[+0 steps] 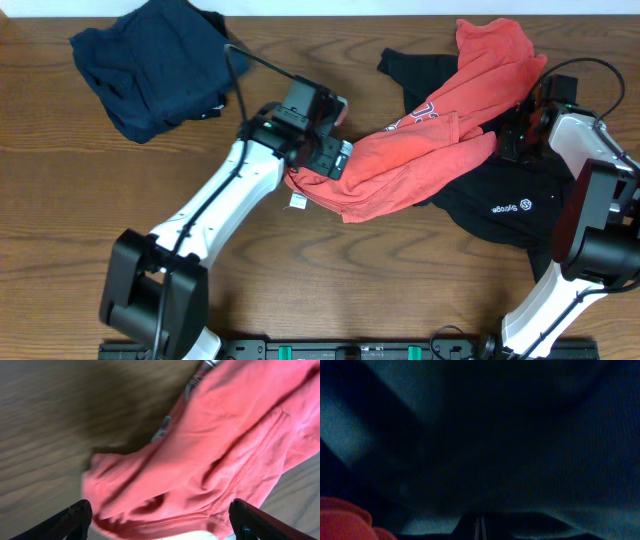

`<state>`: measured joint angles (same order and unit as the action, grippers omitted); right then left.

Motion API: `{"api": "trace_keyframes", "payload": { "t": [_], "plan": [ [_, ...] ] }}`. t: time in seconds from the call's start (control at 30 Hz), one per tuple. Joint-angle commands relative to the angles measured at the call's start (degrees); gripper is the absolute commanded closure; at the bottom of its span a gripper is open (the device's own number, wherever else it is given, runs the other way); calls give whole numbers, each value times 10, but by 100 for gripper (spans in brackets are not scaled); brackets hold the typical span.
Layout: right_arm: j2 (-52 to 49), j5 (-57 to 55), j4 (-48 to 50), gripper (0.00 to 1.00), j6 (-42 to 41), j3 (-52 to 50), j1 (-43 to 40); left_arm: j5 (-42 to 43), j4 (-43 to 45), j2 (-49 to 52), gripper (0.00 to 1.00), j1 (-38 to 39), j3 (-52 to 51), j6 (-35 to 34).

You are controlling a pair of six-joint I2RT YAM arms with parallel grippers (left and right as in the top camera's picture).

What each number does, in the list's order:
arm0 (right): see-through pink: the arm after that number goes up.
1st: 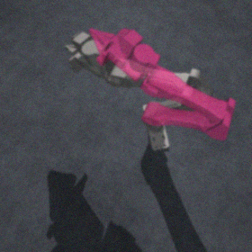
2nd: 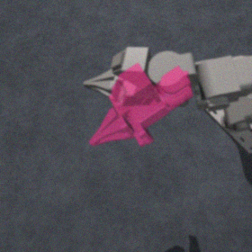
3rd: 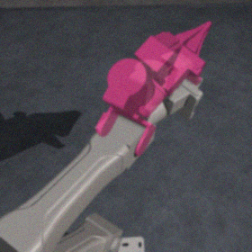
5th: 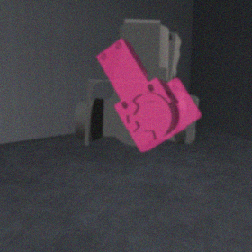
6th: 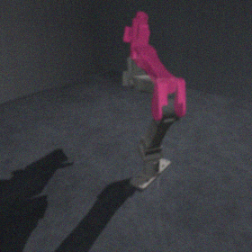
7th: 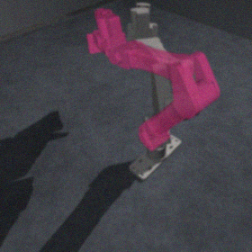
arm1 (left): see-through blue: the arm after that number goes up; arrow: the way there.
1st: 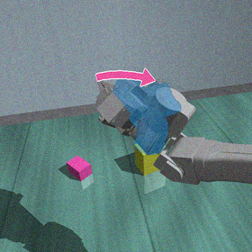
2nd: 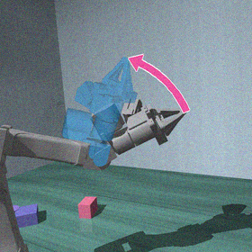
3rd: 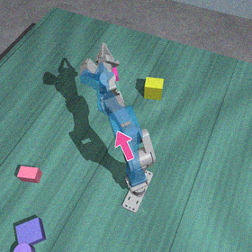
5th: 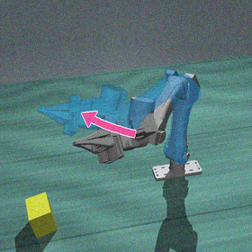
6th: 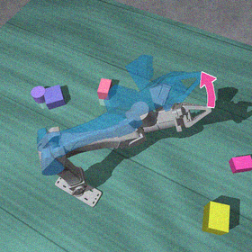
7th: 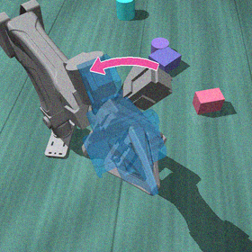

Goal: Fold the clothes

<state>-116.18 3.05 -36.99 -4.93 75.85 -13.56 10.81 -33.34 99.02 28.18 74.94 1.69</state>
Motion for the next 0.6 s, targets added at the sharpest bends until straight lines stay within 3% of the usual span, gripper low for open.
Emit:
{"api": "trace_keyframes", "payload": {
  "t": [0.0,0.27,0.43,0.57],
  "plan": [
    [-35,10,13,99,-6,2,-6,6,6,20,11,25,10,-1],
    [-42,10,24,99,-5,2,-9,5,49,86,11,67,10,30],
    [-42,10,23,99,-5,2,-9,5,82,139,26,64,10,30],
    [-42,10,24,99,-1,2,-9,-18,94,160,27,64,10,30]
  ]
}}
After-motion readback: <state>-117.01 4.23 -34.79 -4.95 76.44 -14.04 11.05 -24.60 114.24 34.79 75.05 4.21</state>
